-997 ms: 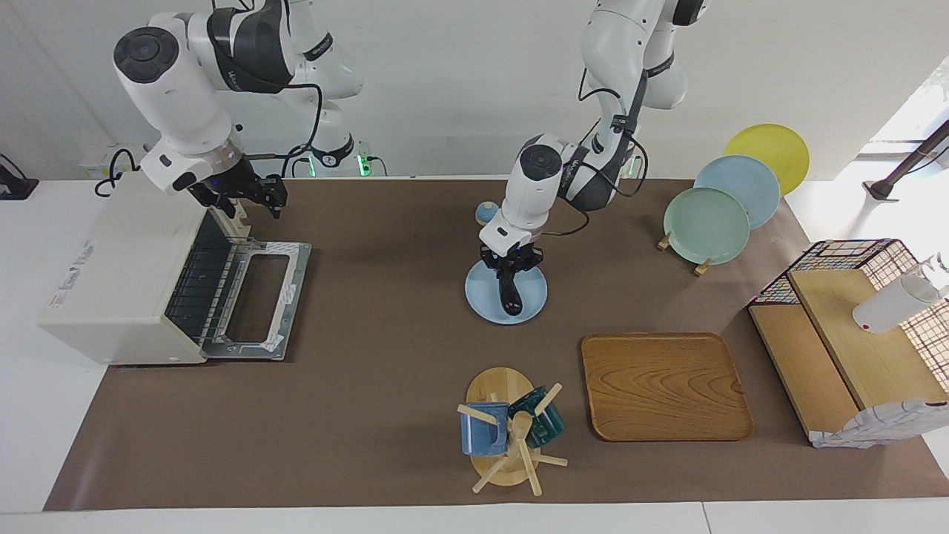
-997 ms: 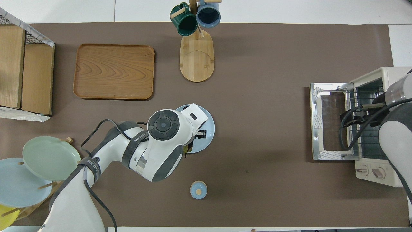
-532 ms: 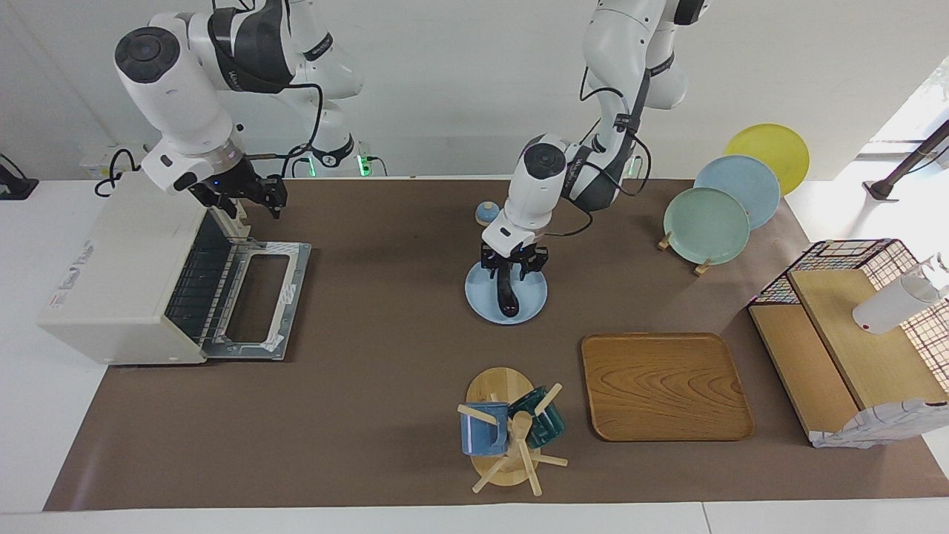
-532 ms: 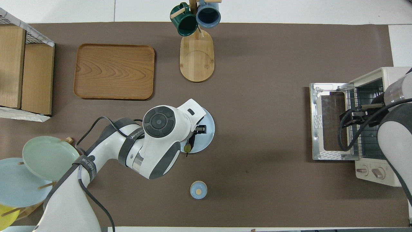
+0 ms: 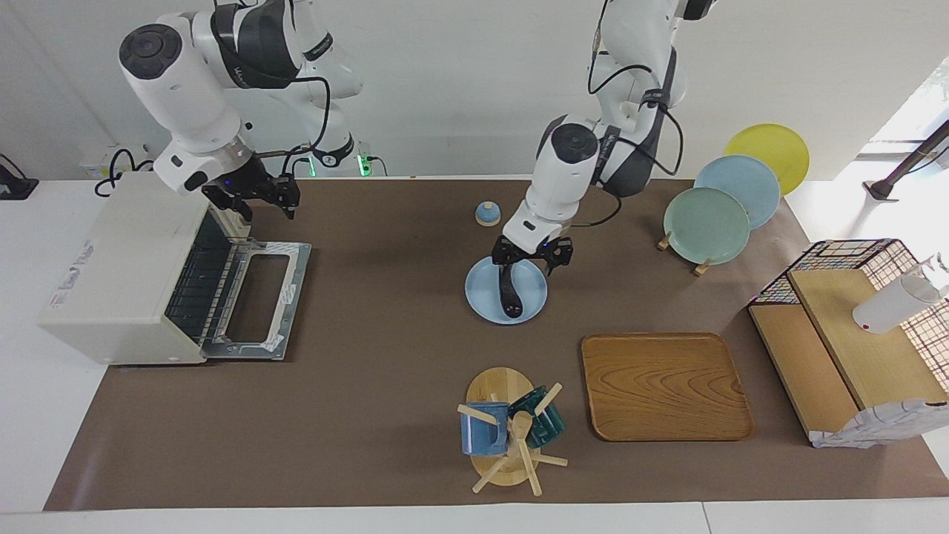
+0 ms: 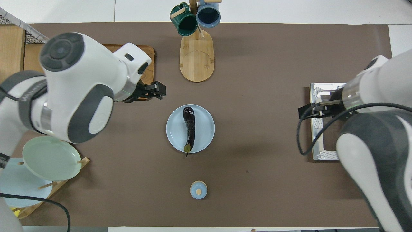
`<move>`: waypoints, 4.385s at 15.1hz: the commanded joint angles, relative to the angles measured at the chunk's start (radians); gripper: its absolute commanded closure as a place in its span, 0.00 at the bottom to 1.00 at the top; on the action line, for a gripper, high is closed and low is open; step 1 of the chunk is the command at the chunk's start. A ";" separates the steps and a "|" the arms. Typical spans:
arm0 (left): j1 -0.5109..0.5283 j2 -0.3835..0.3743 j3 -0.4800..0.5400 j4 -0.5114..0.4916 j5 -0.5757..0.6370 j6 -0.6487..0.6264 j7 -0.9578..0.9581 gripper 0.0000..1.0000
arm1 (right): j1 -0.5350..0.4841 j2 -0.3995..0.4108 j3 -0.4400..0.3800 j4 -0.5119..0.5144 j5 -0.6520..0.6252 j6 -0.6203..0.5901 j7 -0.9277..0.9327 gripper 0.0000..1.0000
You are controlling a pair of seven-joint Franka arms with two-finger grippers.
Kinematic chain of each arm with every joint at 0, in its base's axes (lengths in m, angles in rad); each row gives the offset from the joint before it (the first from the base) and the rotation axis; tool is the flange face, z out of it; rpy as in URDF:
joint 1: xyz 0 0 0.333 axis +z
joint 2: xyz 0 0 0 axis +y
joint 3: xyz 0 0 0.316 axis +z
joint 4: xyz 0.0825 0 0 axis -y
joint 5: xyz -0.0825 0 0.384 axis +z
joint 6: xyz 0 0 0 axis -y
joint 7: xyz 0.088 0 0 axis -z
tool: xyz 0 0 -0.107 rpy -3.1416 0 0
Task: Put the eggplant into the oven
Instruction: 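Withdraw the left gripper while the right gripper reaches the eggplant, then grasp the eggplant on the blue plate with the right gripper, then carry the eggplant with the right gripper to the open oven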
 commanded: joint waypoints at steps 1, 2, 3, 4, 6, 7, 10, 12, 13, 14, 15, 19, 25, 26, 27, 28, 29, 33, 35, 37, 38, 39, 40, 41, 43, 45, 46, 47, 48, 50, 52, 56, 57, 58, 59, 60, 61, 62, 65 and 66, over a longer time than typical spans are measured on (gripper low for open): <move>0.074 -0.061 -0.006 0.010 -0.001 -0.075 0.079 0.00 | 0.120 0.088 0.047 0.108 0.006 0.034 0.178 0.00; 0.097 -0.079 -0.005 0.009 -0.001 -0.103 0.115 0.00 | 0.169 0.155 0.047 0.175 0.003 0.043 0.267 0.00; 0.120 -0.096 -0.006 0.009 0.008 -0.133 0.154 0.00 | 0.206 0.229 0.049 0.247 -0.011 0.053 0.327 0.00; 0.138 -0.114 -0.006 0.008 0.011 -0.166 0.192 0.00 | 0.279 0.311 0.049 0.316 -0.045 0.074 0.382 0.00; 0.160 -0.148 -0.006 -0.003 0.013 -0.224 0.220 0.00 | 0.385 0.434 0.049 0.404 -0.138 0.123 0.520 0.00; 0.160 -0.165 -0.005 -0.018 0.013 -0.242 0.220 0.00 | 0.441 0.505 0.047 0.468 -0.175 0.125 0.577 0.00; 0.161 -0.205 -0.006 -0.075 0.051 -0.255 0.221 0.00 | 0.559 0.737 0.047 0.683 -0.286 0.189 0.713 0.00; 0.158 -0.205 -0.006 -0.073 0.054 -0.262 0.223 0.00 | 0.570 0.742 0.047 0.652 -0.289 0.258 0.714 0.00; 0.160 -0.204 -0.006 -0.064 0.056 -0.281 0.235 0.00 | 0.593 0.748 0.047 0.632 -0.290 0.293 0.716 0.00; 0.176 -0.204 -0.006 -0.052 0.056 -0.296 0.257 0.00 | 0.614 0.749 0.046 0.601 -0.293 0.324 0.717 0.00; 0.180 -0.202 -0.008 -0.035 0.056 -0.316 0.264 0.00 | 0.617 0.746 0.046 0.566 -0.296 0.347 0.720 0.00; 0.190 -0.191 -0.006 0.016 0.054 -0.358 0.264 0.00 | 0.624 0.746 0.046 0.504 -0.313 0.395 0.720 0.09; 0.209 -0.185 -0.006 0.008 0.045 -0.247 0.263 0.00 | 0.619 0.745 0.046 0.486 -0.316 0.401 0.722 0.09; 0.209 -0.184 -0.006 0.006 0.046 -0.244 0.264 0.00 | 0.621 0.745 0.046 0.475 -0.315 0.405 0.722 0.13; 0.210 -0.184 -0.006 0.006 0.046 -0.243 0.264 0.00 | 0.621 0.745 0.046 0.457 -0.316 0.428 0.722 0.16; 0.209 -0.184 -0.006 0.008 0.046 -0.247 0.264 0.00 | 0.621 0.737 0.046 0.420 -0.316 0.459 0.722 0.20; 0.210 -0.184 -0.006 0.006 0.049 -0.250 0.264 0.00 | 0.621 0.731 0.046 0.394 -0.315 0.476 0.722 0.24; 0.209 -0.185 -0.006 0.006 0.049 -0.261 0.266 0.00 | 0.619 0.722 0.046 0.363 -0.319 0.481 0.720 0.35; 0.210 -0.185 -0.008 0.008 0.054 -0.278 0.266 0.00 | 0.624 0.717 0.044 0.363 -0.323 0.465 0.723 0.83; 0.210 -0.184 -0.006 0.011 0.071 -0.289 0.284 0.00 | 0.627 0.716 0.043 0.372 -0.327 0.439 0.722 1.00; 0.210 -0.184 -0.008 0.011 0.088 -0.290 0.300 0.00 | 0.628 0.711 0.043 0.375 -0.345 0.423 0.722 1.00; 0.210 -0.185 -0.008 0.011 0.088 -0.292 0.301 0.00 | 0.630 0.708 0.043 0.381 -0.368 0.394 0.720 1.00; 0.210 -0.185 -0.009 0.011 0.086 -0.290 0.300 0.00 | 0.628 0.702 0.041 0.401 -0.394 0.345 0.719 1.00; 0.210 -0.185 -0.008 0.011 0.086 -0.292 0.300 0.00 | 0.624 0.697 0.044 0.427 -0.423 0.286 0.717 1.00; 0.210 -0.185 -0.008 0.011 0.083 -0.290 0.298 0.00 | 0.611 0.651 0.043 0.440 -0.444 0.176 0.708 1.00; 0.221 -0.187 -0.011 0.011 0.082 -0.290 0.298 0.00 | 0.555 0.587 0.041 0.420 -0.442 0.110 0.641 1.00; 0.233 -0.185 -0.015 0.013 0.079 -0.290 0.298 0.00 | 0.532 0.556 0.043 0.397 -0.441 0.090 0.622 1.00; 0.235 -0.185 -0.015 0.013 0.080 -0.289 0.300 0.00 | 0.491 0.512 0.043 0.356 -0.439 0.088 0.615 1.00; 0.235 -0.185 -0.015 0.011 0.079 -0.289 0.300 0.00 | 0.448 0.461 0.044 0.290 -0.435 0.088 0.584 1.00; 0.235 -0.185 -0.015 0.013 0.079 -0.290 0.300 0.00 | 0.357 0.331 0.044 0.123 -0.427 0.102 0.489 1.00; 0.235 -0.187 -0.014 0.008 0.077 -0.289 0.297 0.00 | 0.270 0.216 0.044 -0.011 -0.418 0.123 0.399 1.00; 0.235 -0.190 -0.012 0.003 0.076 -0.287 0.297 0.00 | 0.106 0.079 0.044 -0.158 -0.408 0.126 0.206 1.00; 0.235 -0.191 -0.012 0.003 0.076 -0.287 0.294 0.00 | 0.050 0.065 0.044 -0.175 -0.386 0.128 0.138 1.00; 0.235 -0.191 -0.012 0.003 0.076 -0.287 0.294 0.00 | 0.003 0.056 0.044 -0.178 -0.358 0.128 0.071 1.00; 0.230 -0.194 -0.012 0.003 0.076 -0.287 0.297 0.00 | -0.040 0.048 0.044 -0.186 -0.349 0.128 0.017 1.00; 0.227 -0.194 -0.011 0.002 0.077 -0.286 0.294 0.00 | -0.079 0.042 0.044 -0.200 -0.346 0.131 -0.014 1.00; 0.229 -0.194 -0.009 0.002 0.077 -0.279 0.295 0.00 | -0.103 0.033 0.044 -0.210 -0.346 0.143 -0.037 1.00; 0.236 -0.194 -0.009 0.002 0.077 -0.281 0.294 0.00 | -0.122 0.021 0.043 -0.238 -0.346 0.168 -0.063 1.00; 0.250 -0.196 -0.006 0.002 0.077 -0.287 0.292 0.00 | -0.195 -0.005 0.041 -0.316 -0.346 0.278 -0.152 1.00; 0.253 -0.194 -0.006 0.002 0.077 -0.289 0.294 0.00 | -0.226 -0.005 0.041 -0.332 -0.346 0.319 -0.225 1.00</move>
